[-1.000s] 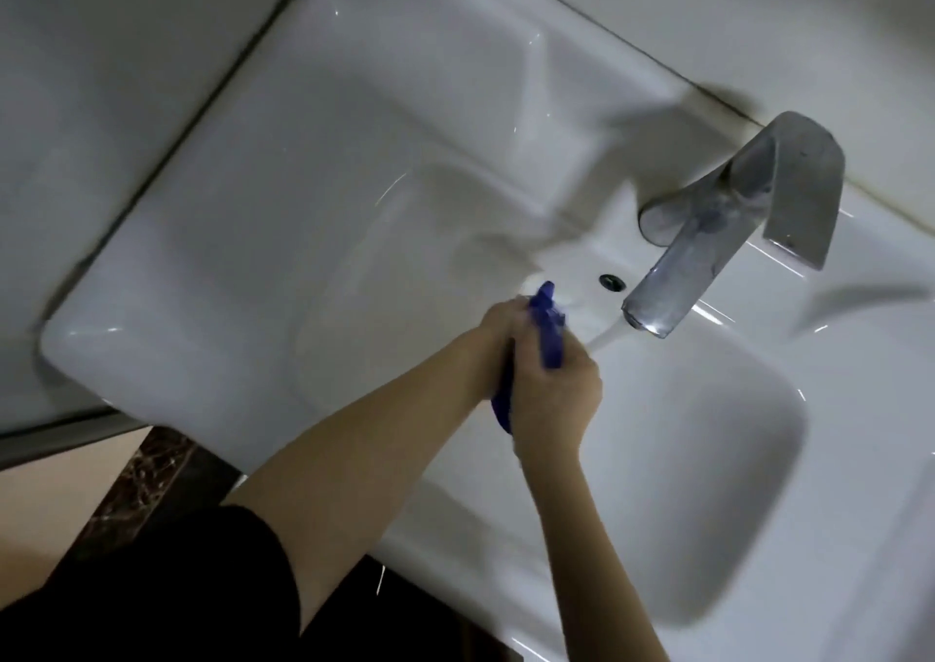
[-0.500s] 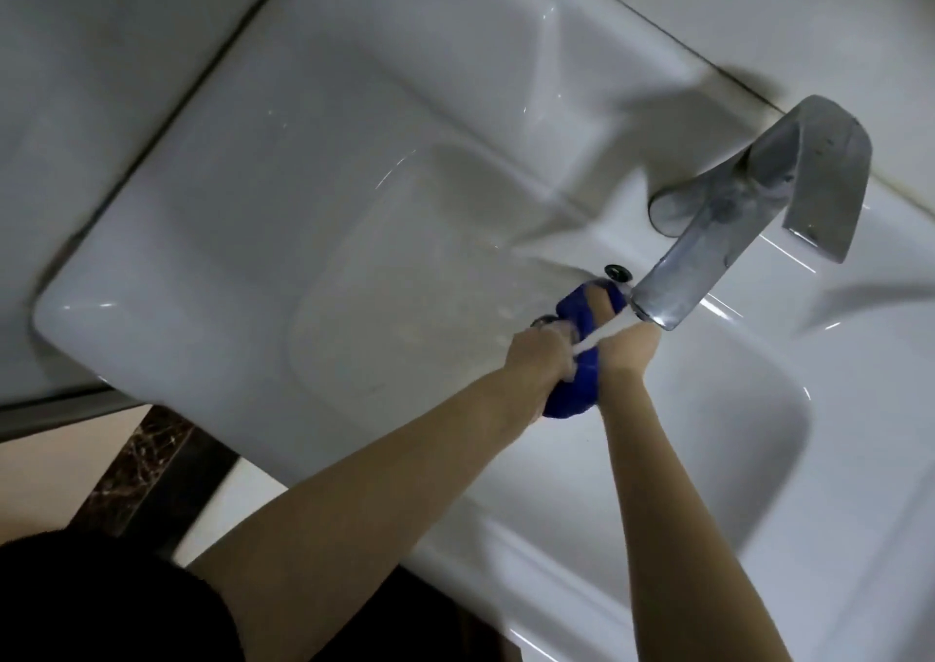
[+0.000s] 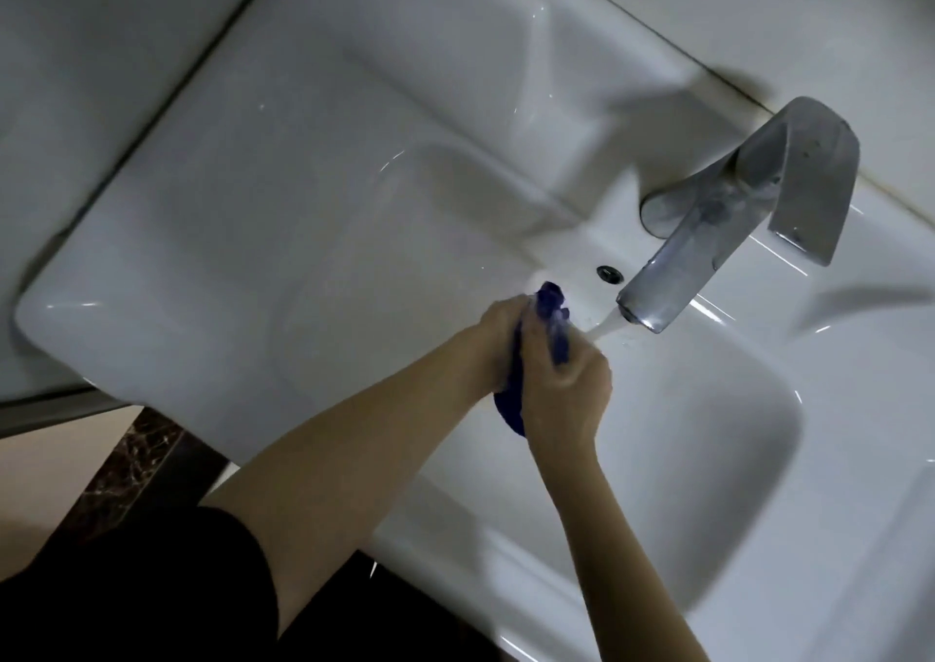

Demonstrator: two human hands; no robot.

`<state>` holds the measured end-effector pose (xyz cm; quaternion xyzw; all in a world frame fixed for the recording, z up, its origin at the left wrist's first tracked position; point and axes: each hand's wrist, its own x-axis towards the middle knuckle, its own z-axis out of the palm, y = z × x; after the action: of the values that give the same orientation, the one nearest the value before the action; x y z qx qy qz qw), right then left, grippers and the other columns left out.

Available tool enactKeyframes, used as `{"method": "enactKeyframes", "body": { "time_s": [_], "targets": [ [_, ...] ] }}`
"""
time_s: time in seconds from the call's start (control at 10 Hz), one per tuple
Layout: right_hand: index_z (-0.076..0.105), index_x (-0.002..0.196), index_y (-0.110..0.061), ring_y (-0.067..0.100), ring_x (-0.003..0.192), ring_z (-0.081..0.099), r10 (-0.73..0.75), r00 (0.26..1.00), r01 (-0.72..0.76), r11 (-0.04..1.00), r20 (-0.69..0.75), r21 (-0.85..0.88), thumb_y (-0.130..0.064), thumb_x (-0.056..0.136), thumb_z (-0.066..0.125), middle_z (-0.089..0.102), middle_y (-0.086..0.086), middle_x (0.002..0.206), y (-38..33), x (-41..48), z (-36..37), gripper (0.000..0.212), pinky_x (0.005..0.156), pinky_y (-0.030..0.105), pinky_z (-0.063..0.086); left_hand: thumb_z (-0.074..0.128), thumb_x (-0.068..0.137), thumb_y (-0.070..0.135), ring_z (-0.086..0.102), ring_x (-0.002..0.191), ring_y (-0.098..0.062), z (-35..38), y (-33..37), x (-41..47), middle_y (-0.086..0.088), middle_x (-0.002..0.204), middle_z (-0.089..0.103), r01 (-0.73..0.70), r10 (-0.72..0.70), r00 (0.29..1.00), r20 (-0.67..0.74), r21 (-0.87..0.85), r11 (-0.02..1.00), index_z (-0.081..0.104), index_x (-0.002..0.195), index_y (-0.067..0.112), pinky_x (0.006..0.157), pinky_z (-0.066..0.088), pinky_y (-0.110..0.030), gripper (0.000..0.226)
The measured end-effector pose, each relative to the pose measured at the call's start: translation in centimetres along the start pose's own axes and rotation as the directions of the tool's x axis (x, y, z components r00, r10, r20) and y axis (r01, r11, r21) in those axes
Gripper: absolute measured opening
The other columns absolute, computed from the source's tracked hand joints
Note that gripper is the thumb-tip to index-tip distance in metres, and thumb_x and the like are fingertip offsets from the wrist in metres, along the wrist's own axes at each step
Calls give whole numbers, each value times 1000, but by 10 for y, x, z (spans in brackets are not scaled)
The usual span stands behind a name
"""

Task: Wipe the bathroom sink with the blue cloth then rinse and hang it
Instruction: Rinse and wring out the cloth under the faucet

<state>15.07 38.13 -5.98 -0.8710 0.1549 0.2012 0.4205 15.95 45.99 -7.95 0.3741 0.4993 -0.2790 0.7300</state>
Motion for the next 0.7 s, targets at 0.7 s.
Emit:
{"method": "enactKeyframes", "body": {
  "time_s": [0.7],
  "targets": [
    [65, 94, -5, 8, 52, 49, 175, 984, -177, 984, -34, -37, -43, 89, 58, 54, -2, 66, -26, 45, -8, 39, 36, 10, 33, 45, 98, 27, 59, 84, -20, 1, -18, -14, -8, 97, 63, -60, 58, 998, 25, 108, 992, 57, 105, 13, 74, 49, -29, 19]
  ]
}}
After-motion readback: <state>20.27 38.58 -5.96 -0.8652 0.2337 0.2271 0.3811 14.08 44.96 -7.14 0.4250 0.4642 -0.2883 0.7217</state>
